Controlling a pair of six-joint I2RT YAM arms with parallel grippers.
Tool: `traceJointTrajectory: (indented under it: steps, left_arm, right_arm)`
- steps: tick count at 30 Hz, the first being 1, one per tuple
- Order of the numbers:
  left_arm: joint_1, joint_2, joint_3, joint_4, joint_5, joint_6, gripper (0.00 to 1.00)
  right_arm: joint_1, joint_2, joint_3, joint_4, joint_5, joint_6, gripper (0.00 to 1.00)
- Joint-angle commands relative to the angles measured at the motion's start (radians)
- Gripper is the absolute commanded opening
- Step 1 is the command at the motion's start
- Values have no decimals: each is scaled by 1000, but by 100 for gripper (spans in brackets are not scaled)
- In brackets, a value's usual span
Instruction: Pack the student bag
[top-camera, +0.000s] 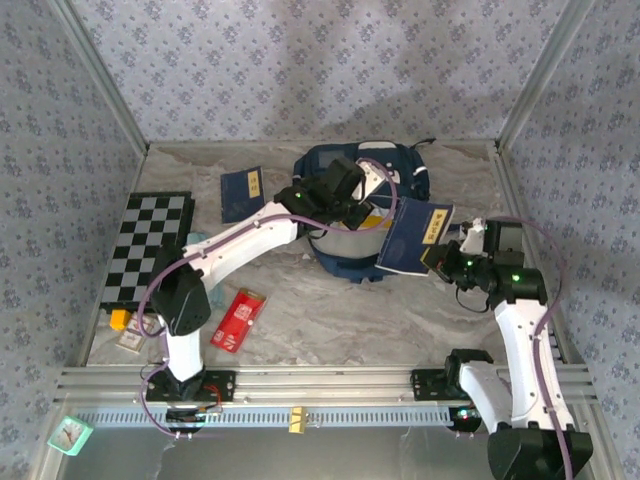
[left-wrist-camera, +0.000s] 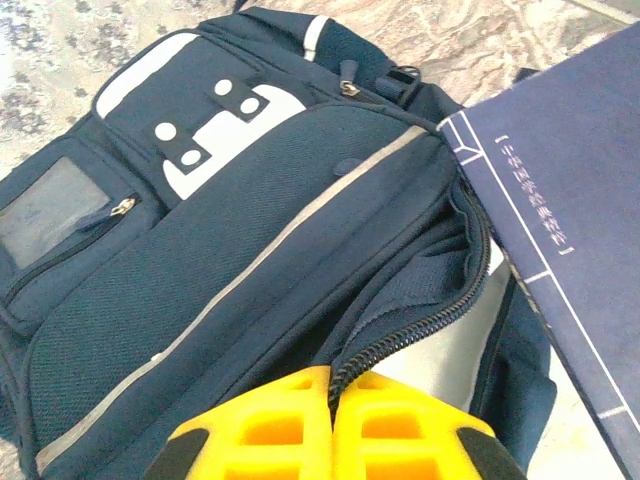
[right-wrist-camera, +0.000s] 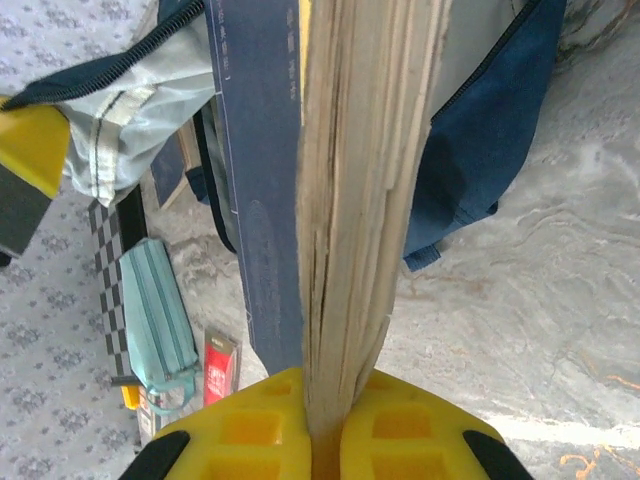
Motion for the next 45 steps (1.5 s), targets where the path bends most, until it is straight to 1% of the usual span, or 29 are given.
traceJointTrajectory:
  steps: [1,4,6,7,9,12,14,16,17,22,25,27,30,36,39,42,43,45]
  left_arm:
    - [-8,-93,19,143,-53,-35,0]
    - [-8,-88,26,139,-72,-41,0]
    - [-7,-90,36,135,-86,-69,0]
    - [-8,-94,39,133,-80,-81,0]
    - [-8,-104,39,142,-63,-94,0]
    - [-8,-115,43,142,-73,-104,0]
    - [-9,-120,46,139,-66,-110,0]
    - [-9,-125,41,149,-51,-111,0]
    - [-10,-129,40,153,-55,-115,0]
    - [-12,-154,22,176,-49,-130,0]
    - [-13,-161,12,181,-43,-132,0]
    - [-13,-163,16,173,-49,-133,0]
    - [-15,-174,9,167,-60,-133,0]
    - [-14,-194,-10,160,-96,-120,0]
    - [-13,-197,-13,152,-97,-111,0]
    - [-13,-200,-17,149,-105,-109,0]
    - [-13,-201,-17,146,-106,-107,0]
    - [-13,-202,-14,140,-104,-107,0]
  right_arm:
    - [28,-47,62,-34,-3,33,0]
    - [27,-90,152,-146,101,24,0]
    - [25,-112,190,-228,252,19,0]
    - [26,-122,188,-244,285,13,0]
    - [24,-131,171,-262,320,2,0]
    - [24,-124,123,-243,312,2,0]
    - [32,-127,63,-172,246,33,0]
    - [44,-114,-15,-27,134,98,0]
    - [55,-102,-45,30,103,118,0]
    - [157,3,-129,388,20,186,0]
    - [220,98,-135,547,13,205,0]
    - [251,166,-132,615,32,208,0]
    - [270,269,-138,709,80,214,0]
    - [286,501,-105,928,79,248,0]
    - [286,608,-47,951,63,211,0]
    - [278,697,-17,916,122,167,2]
    - [269,725,-15,921,115,166,3]
    - [232,779,-23,962,57,175,9]
